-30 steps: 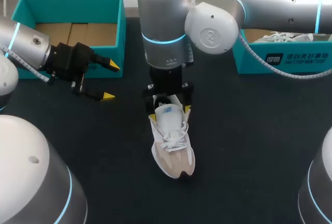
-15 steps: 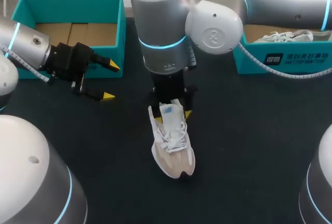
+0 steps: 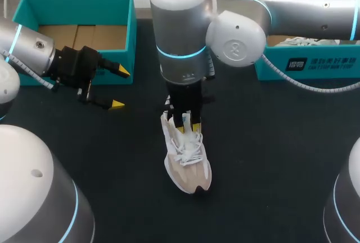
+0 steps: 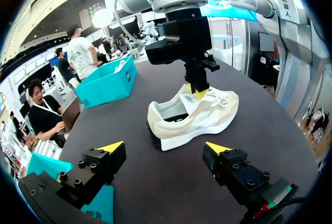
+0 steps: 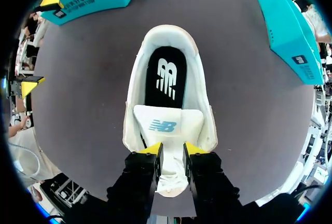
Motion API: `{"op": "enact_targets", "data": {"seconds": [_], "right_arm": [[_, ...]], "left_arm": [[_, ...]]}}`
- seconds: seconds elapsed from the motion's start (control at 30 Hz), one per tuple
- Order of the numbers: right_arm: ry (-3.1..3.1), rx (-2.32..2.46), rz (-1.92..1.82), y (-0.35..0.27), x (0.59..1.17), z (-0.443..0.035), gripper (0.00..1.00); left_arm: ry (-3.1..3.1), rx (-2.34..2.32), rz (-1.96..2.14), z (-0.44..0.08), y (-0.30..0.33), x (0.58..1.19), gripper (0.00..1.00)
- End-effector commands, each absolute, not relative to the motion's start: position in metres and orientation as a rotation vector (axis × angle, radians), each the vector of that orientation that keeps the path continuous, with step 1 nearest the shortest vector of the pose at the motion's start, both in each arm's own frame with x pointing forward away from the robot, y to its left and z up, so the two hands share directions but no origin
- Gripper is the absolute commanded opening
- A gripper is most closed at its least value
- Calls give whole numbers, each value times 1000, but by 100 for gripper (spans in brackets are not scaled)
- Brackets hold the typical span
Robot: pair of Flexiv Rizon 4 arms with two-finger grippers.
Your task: Take the shoe out of the shoebox, open the shoe tongue, remove and reinsert the insole, then place the shoe into the shoebox
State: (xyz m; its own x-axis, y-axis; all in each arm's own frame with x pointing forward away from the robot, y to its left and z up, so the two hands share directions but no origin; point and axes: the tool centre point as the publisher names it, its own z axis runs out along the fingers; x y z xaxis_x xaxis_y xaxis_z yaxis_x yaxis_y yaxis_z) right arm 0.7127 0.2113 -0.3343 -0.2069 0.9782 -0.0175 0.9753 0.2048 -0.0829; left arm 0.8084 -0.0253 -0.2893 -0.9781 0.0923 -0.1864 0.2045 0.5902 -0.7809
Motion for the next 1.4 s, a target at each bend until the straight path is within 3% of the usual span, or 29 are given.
{"op": "enact_targets", "data": {"seconds": [0.03,0.27,0.6,0.8,0.93,1.03,1.1,1.13,1.17,1.4], "right_arm": [[-2406,-1934,121,210,718,-343,24],[-2443,-1941,98,210,720,-328,28],[-2441,-1863,35,215,731,-346,27],[-2531,-1841,61,203,733,-320,29],[-2794,-1571,100,208,742,-300,34],[-3040,-1211,74,226,747,-283,33],[-3118,-991,150,239,747,-276,44],[-3118,-955,201,243,746,-274,75],[-3118,-955,201,243,746,-274,100],[-3118,-955,201,243,746,-274,100]], "left_arm": [[2690,253,-1342,-289,-25,809,100],[2690,253,-1342,-289,-25,809,100],[2690,253,-1342,-289,-25,809,100],[2690,253,-1342,-289,-25,809,100],[2690,253,-1342,-289,-25,809,100],[2690,253,-1342,-289,-25,809,100],[2690,253,-1342,-289,-25,809,100],[2690,253,-1342,-289,-25,809,100],[2690,253,-1342,-289,-25,809,100],[2690,253,-1342,-289,-25,809,100]]}}
